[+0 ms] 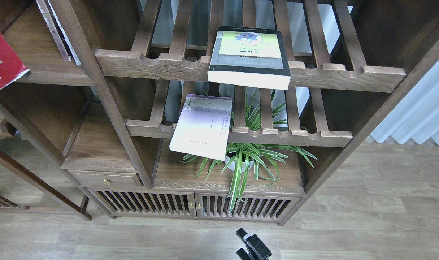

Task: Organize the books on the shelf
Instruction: 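Carry the red book with the left gripper to the tall shelf section, then insert the red book upright into the tall shelf with the left gripper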

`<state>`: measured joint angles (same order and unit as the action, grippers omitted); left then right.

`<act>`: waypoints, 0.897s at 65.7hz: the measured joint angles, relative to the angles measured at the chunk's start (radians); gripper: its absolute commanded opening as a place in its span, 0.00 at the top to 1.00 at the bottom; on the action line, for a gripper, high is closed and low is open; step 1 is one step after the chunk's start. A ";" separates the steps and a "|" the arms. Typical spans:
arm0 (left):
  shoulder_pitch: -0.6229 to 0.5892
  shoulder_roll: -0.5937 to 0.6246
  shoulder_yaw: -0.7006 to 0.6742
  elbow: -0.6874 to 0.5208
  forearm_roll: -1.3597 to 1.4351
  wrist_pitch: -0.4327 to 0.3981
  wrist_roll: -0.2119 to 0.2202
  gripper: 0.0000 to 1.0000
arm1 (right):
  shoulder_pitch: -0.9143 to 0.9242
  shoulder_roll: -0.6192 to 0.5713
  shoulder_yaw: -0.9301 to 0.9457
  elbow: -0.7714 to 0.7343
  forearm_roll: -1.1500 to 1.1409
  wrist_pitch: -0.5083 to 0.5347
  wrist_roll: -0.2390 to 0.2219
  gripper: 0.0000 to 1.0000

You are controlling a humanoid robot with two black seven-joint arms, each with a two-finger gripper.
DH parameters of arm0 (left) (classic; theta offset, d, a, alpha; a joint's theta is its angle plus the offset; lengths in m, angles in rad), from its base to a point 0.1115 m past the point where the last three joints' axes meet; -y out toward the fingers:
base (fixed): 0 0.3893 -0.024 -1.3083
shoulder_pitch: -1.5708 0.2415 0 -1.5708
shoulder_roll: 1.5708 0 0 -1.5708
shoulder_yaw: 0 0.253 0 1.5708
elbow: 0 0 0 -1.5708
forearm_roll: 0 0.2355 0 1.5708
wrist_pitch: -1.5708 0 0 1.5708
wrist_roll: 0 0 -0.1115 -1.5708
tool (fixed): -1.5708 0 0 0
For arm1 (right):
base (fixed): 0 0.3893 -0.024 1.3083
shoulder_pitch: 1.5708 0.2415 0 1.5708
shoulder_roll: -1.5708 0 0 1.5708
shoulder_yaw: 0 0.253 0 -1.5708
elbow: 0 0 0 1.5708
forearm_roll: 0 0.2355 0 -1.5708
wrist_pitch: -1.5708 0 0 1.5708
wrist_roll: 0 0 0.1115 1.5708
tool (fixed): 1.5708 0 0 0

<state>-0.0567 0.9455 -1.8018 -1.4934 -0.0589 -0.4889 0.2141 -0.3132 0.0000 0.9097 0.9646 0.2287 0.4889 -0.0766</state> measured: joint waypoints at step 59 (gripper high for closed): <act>-0.637 -0.206 0.167 0.270 0.431 0.000 -0.001 0.93 | -0.011 -0.008 0.003 0.000 0.009 0.000 0.002 0.00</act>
<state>-0.6940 0.7398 -1.6349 -1.2235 0.3725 -0.4887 0.2130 -0.3240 -0.0077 0.9126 0.9643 0.2377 0.4888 -0.0751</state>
